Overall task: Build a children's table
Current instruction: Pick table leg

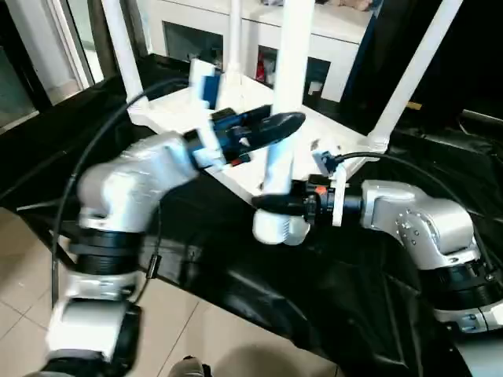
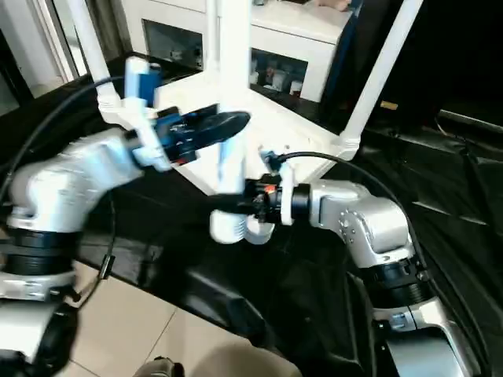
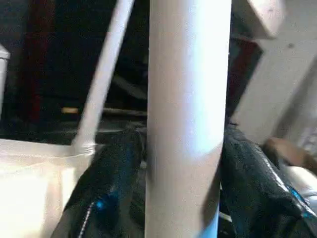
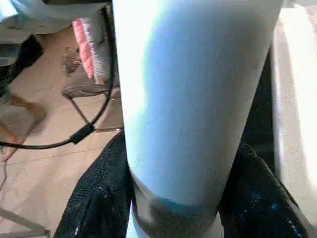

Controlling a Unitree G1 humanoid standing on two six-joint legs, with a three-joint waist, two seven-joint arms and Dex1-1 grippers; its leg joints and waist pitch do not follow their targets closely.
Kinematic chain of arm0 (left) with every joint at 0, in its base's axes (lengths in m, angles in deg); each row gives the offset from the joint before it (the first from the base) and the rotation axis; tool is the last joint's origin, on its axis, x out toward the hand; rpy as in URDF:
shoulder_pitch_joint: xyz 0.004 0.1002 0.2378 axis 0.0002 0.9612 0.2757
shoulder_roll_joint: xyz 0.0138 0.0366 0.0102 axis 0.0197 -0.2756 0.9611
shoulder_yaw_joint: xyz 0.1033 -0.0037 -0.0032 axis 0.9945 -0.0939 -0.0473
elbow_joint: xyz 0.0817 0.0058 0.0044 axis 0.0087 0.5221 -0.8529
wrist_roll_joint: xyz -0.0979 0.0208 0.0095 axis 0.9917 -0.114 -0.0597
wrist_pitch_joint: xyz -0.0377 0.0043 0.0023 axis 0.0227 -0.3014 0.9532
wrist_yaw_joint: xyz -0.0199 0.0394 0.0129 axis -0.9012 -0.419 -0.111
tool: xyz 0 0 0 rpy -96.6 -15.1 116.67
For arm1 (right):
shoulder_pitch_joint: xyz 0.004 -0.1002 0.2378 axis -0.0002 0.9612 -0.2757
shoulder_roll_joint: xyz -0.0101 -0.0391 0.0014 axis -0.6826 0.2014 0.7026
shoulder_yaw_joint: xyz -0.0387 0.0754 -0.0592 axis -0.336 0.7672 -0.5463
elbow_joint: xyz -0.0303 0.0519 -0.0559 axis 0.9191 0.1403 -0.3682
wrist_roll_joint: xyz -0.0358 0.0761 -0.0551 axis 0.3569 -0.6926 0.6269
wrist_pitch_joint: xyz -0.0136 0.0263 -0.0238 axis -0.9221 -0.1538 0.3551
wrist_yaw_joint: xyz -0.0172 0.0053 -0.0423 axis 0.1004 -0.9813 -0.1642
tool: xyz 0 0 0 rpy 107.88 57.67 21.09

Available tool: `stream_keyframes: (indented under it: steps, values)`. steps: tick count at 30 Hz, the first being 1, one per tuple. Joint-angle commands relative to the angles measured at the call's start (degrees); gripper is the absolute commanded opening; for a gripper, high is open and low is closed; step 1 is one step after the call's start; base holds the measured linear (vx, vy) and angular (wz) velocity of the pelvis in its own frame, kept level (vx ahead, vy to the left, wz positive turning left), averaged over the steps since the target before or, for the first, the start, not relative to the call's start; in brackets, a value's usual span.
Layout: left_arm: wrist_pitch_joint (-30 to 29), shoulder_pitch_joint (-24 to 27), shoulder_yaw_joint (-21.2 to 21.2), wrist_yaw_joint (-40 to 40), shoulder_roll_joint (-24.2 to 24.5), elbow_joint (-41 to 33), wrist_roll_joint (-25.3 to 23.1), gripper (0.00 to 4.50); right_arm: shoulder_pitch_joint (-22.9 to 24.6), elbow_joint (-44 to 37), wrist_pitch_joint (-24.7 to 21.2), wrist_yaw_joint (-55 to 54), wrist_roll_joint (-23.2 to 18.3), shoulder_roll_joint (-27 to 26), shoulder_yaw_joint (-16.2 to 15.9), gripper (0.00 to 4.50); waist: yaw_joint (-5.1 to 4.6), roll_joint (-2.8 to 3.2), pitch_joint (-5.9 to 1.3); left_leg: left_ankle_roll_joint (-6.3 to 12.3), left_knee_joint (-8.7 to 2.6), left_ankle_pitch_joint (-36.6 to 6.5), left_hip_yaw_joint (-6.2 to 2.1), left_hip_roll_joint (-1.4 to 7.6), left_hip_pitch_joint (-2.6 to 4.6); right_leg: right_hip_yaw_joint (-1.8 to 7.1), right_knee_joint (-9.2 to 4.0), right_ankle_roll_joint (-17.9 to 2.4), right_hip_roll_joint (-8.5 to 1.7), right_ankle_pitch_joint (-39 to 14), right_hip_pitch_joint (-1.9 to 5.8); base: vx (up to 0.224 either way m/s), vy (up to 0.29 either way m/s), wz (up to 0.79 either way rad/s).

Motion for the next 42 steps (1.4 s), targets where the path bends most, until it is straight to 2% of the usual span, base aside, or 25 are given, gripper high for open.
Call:
stream_keyframes:
  steps: [1,5,7,12,13,18,22,23,26,27,34,37,42]
  values:
    - [0.97,-1.08,-0.32,2.69,-0.53,1.35,-1.42,2.91,-0.32,-1.68,1.62,-0.14,0.02,-0.42,0.17,1.91,0.17,0.05,-4.81,-2.96,-3.83,-8.28,-0.64,1.74,2.45,1.34,-3.86,-12.35,-3.82,0.61,2.06,0.0,0.0,0.0]
    - [0.8,-0.9,0.7,2.04,0.0,1.27,-2.25,2.91,-0.33,-1.61,1.9,-0.34,0.28,-0.52,-0.18,1.91,0.07,0.11,-4.76,-2.74,-3.87,-8.39,-0.67,1.75,2.5,1.3,-3.89,-12.32,-3.75,0.29,1.96,0.0,0.0,0.0]
    - [0.84,-0.63,1.13,1.66,0.28,1.13,-2.79,2.65,-0.34,-1.62,2.02,-0.66,0.57,-0.65,-0.26,1.91,0.08,0.2,-4.77,-2.82,-3.88,-8.45,-0.68,1.77,2.53,1.3,-3.89,-12.22,-3.74,0.17,1.94,0.0,0.0,0.0]
    - [0.46,-0.46,1.04,1.76,0.36,1.07,-2.68,2.38,-0.46,-1.44,2.37,-0.82,1.27,-0.8,-0.53,1.91,0.15,0.33,-4.7,-3.35,-3.97,-9.62,-0.68,1.83,2.68,1.3,-3.97,-12.26,-3.73,-1.02,1.77,0.0,0.0,0.0]
    - [0.38,-0.44,1.02,1.87,0.43,1.08,-2.6,2.14,-0.45,-1.36,2.66,-0.91,1.71,-0.84,-0.69,1.91,0.16,0.4,-4.75,-3.52,-3.95,-9.61,-0.7,1.82,2.66,1.3,-3.92,-12.2,-3.76,-0.84,1.8,0.0,0.0,0.0]
    - [1.84,-1.13,0.64,2.33,0.36,1.93,-3.64,1.85,-0.41,-1.09,4.62,-2.03,3.23,-1.25,-0.74,1.91,0.17,0.23,-4.74,-3.47,-3.95,-9.46,-0.69,1.77,2.6,1.32,-3.94,-12.13,-3.79,-0.37,1.85,0.0,0.0,0.0]
    - [1.84,-1.27,0.74,1.64,0.66,1.89,-3.44,1.83,-0.4,-1.15,5.54,-1.48,3.16,-1.62,-0.55,1.91,0.05,0.28,-4.78,-3.25,-3.9,-9.31,-0.67,1.76,2.62,1.29,-3.88,-12.28,-3.73,0.05,1.82,0.0,0.0,0.0]
    - [1.73,-1.28,0.79,1.05,0.95,1.69,-3.19,1.82,-0.69,-0.92,4.82,-0.98,1.8,-2.17,0.55,2.61,0.05,0.22,-4.74,-3.1,-3.92,-9.27,-0.65,1.73,2.58,1.32,-3.9,-12.32,-3.72,-0.03,1.84,0.0,0.0,0.0]
    - [1.44,-1.25,0.88,0.41,1.25,1.23,-2.81,1.82,-1.08,-0.51,3.53,-0.09,0.33,-2.24,1.67,2.67,0.06,0.22,-4.74,-2.93,-3.95,-9.59,-0.69,1.82,2.64,1.29,-3.89,-12.34,-3.76,-0.55,1.83,0.0,0.0,0.0]
    - [1.25,-1.27,0.89,0.22,1.35,1.05,-2.63,1.82,-1.12,-0.6,3.16,0.43,0.12,-1.95,1.6,2.95,0.07,0.24,-4.72,-2.94,-3.95,-9.37,-0.65,1.8,2.62,1.3,-3.89,-12.34,-3.74,-0.33,1.81,0.0,0.0,0.0]
    - [1.06,-1.12,1.44,-1.97,2.11,-0.16,-1.61,1.82,-0.92,-0.98,2.97,2.67,0.61,-0.22,0.25,3.3,0.15,0.11,-4.7,-2.93,-3.95,-9.26,-0.63,1.8,2.56,1.33,-3.92,-12.13,-3.82,-0.82,1.87,0.0,0.0,0.0]
    - [1.24,-1.02,1.54,-2.7,2.24,-0.54,-1.4,1.82,-0.84,-0.86,2.6,2.82,0.76,0.04,0.15,3.32,0.14,-0.07,-4.71,-2.52,-3.9,-8.65,-0.58,1.78,2.54,1.32,-3.87,-12.32,-3.81,-0.38,1.85,0.0,0.0,0.0]
    - [1.78,-0.6,1.78,-3.89,2.22,-1.82,-1.17,1.82,-0.96,0.35,1.12,1.95,0.66,-0.83,0.55,3.32,0.09,-0.02,-4.67,-2.58,-3.94,-8.99,-0.6,1.83,2.59,1.3,-3.91,-12.58,-3.82,-1.07,1.77,0.0,0.0,0.0]
